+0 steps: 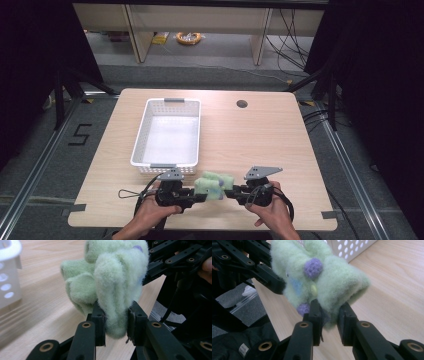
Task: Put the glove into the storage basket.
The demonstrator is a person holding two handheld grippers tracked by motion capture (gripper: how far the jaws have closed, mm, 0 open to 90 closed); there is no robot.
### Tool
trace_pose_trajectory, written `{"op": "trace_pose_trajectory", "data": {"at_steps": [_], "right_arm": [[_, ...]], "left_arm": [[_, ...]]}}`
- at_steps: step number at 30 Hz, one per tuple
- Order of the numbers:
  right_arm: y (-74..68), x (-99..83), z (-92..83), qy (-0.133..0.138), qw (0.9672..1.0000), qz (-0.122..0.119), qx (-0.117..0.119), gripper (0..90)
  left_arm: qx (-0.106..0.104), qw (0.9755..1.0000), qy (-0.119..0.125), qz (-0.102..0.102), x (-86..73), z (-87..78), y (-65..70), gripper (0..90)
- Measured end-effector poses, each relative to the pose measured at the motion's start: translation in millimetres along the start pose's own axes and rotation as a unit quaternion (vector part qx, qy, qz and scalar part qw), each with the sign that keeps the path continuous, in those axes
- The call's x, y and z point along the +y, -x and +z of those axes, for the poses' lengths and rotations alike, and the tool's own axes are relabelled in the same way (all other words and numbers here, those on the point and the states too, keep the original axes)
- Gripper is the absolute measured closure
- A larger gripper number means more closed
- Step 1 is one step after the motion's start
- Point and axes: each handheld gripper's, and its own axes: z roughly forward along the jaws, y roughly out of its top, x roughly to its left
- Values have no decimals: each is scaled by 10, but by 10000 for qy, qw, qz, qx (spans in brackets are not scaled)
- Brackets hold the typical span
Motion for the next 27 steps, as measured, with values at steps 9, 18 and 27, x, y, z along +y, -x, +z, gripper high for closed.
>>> {"op": "trace_pose_trajectory", "data": {"at_steps": [9, 18, 27], "right_arm": [[-52, 230, -6, 139, 9991, -407, -11, 758], [-123, 513, 17, 129, 9985, -534, 29, 759], [-142, 880, 129, 147, 9977, -618, 220, 759]], "left_arm": [[79, 9999, 129, 38, 142, -205, -23, 710], [146, 9997, 172, -9, 304, -432, -85, 709], [276, 9994, 202, -86, 499, -669, -207, 709]]}}
